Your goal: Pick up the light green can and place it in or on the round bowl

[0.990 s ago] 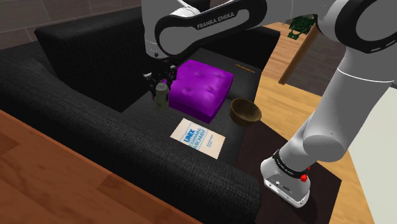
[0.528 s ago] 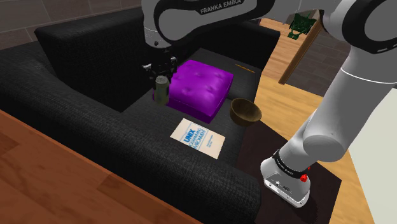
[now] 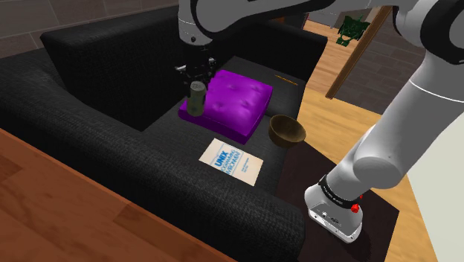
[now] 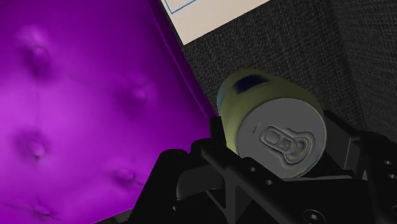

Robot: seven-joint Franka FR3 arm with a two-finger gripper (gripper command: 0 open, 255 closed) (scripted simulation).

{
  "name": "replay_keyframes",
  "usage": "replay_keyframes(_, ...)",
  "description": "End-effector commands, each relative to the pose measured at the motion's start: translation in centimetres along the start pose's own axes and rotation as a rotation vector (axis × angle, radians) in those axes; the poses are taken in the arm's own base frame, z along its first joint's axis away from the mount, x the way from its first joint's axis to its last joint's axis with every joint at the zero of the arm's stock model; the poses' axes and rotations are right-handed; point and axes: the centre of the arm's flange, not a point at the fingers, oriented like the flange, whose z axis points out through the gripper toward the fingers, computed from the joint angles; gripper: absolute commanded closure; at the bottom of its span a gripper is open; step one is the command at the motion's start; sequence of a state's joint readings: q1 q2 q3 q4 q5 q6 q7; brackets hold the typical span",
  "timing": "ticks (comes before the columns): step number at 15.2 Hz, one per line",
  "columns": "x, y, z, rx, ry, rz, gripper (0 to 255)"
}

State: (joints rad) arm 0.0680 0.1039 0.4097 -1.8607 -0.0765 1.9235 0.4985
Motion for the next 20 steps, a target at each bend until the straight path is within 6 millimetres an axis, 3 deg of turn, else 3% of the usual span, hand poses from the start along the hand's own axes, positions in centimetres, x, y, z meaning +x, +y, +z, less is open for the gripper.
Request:
replay_keyframes(1, -1.5, 2.1, -0.1, 0.000, 0.000, 0.000, 255)
replay_keyframes(20, -15.2, 23.1, -0.9, 0.000, 0.000, 0.000, 255)
